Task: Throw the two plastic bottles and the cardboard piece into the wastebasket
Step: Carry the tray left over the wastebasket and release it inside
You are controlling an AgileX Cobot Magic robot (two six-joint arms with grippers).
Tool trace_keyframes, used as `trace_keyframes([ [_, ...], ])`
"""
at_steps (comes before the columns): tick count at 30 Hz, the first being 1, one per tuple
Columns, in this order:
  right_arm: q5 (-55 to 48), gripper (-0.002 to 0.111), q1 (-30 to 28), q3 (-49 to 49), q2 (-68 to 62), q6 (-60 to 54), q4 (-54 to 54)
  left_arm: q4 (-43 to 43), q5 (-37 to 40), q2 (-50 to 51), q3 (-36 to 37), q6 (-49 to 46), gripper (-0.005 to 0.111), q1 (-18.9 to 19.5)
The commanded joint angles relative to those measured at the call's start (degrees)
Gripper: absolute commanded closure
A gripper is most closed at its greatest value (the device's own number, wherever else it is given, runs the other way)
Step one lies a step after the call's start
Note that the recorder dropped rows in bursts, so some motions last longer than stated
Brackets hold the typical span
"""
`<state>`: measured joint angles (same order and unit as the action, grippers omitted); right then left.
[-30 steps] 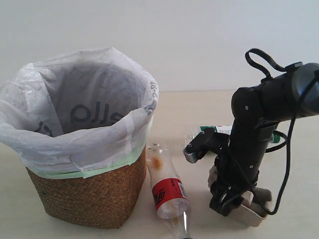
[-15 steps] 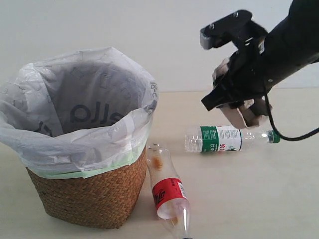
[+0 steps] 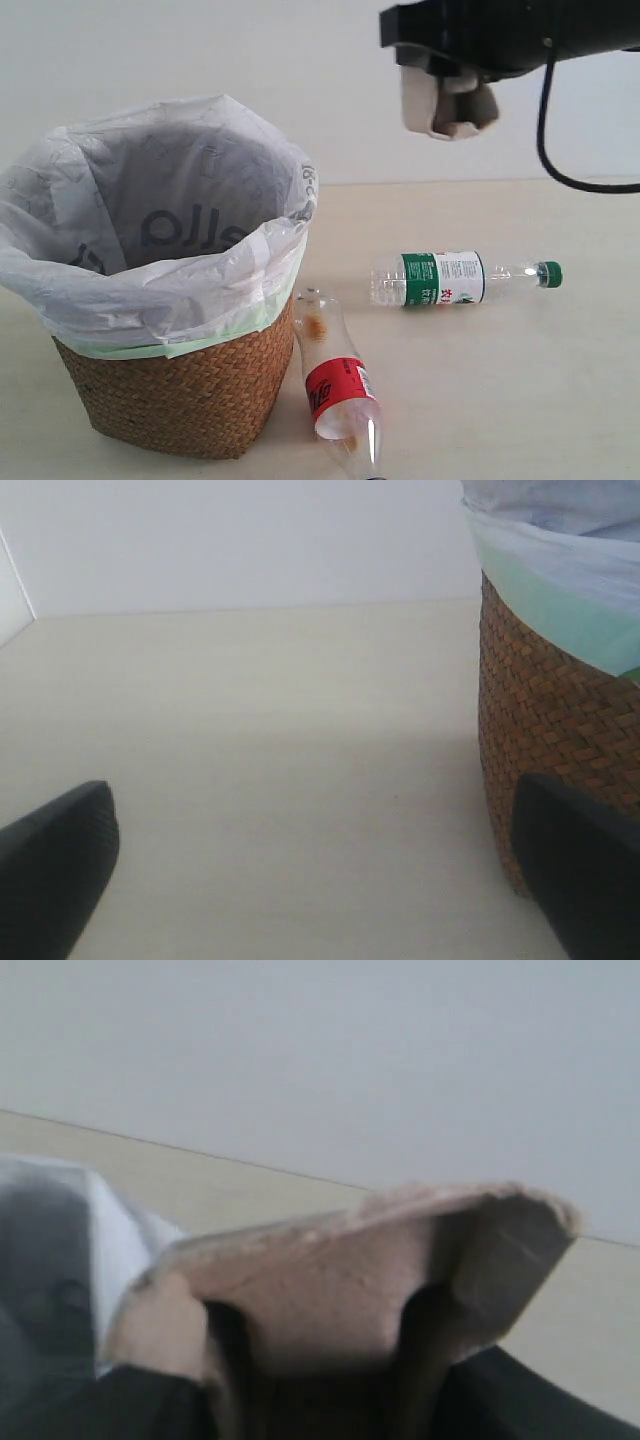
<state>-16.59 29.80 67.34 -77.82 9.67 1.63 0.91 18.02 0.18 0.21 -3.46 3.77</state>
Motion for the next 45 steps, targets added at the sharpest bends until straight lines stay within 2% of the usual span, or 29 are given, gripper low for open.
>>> trace_keyframes([
  [1, 4.51, 0.108, 8.73, 3.48, -0.04, -11.82, -17.22, 0.12, -0.43, -0.18, -0.21, 0.50, -0.001, -0.37],
  [3, 4.51, 0.108, 13.69, 6.14, -0.56, -16.93, -20.96, 0.12, -0.43, -0.18, -0.21, 0.50, -0.001, -0.37],
  [6, 4.51, 0.108, 18.38, 9.88, -0.67, -18.41, -21.22, 0.12, -0.43, -0.18, -0.21, 0.50, -0.001, -0.37],
  [10, 2.79, 0.108, 17.86, 11.23, -0.55, -18.67, -20.96, 0.12, -0.43, -0.18, -0.21, 0.50, -0.001, -0.37],
  [14, -2.86, 0.108, 10.80, 11.23, -0.65, -18.56, -19.11, 0.12, -0.43, -0.18, -0.21, 0.50, -0.001, -0.37],
  [17, -9.47, 0.108, 3.06, 11.23, -0.65, -17.77, -16.56, 0.12, -0.43, -0.18, -0.21, 0.50, -0.001, -0.37],
  [21, -19.78, 0.108, -8.08, 11.23, -0.65, -9.67, -1.63, 0.12, -0.43, -0.18, -0.21, 0.50, -0.001, -0.37],
  [24, -25.64, 0.108, -14.18, 11.23, -0.09, -3.51, 11.90, 0.12, -0.43, -0.18, -0.21, 0.50, -0.001, -0.37],
  [29, -30.83, 0.108, -18.31, 11.36, 1.74, 3.73, 25.45, 0.12, -0.43, -0.18, -0.21, 0.50, -0.001, -0.37],
  [32, -31.24, 0.108, -18.44, 11.58, 2.30, 5.46, 27.70, 0.12, -0.43, -0.18, -0.21, 0.50, -0.001, -0.37],
  [35, -30.12, 0.108, -17.27, 11.58, 2.28, 5.31, 24.41, 0.12, -0.43, -0.18, -0.21, 0.50, -0.001, -0.37],
  [38, -26.45, 0.108, -13.92, 11.58, 0.95, 1.46, 14.84, 0.12, -0.43, -0.18, -0.21, 0.50, -0.001, -0.37],
  [41, -19.13, 0.108, -7.56, 11.58, -1.29, -8.35, -4.06, 0.12, -0.43, -0.18, -0.21, 0.50, -0.001, -0.37],
  [45, -8.81, 0.107, 3.23, 15.38, -5.06, -31.73, -36.56, 0.12, -0.43, -0.18, -0.21, 0.50, -0.001, -0.37],
])
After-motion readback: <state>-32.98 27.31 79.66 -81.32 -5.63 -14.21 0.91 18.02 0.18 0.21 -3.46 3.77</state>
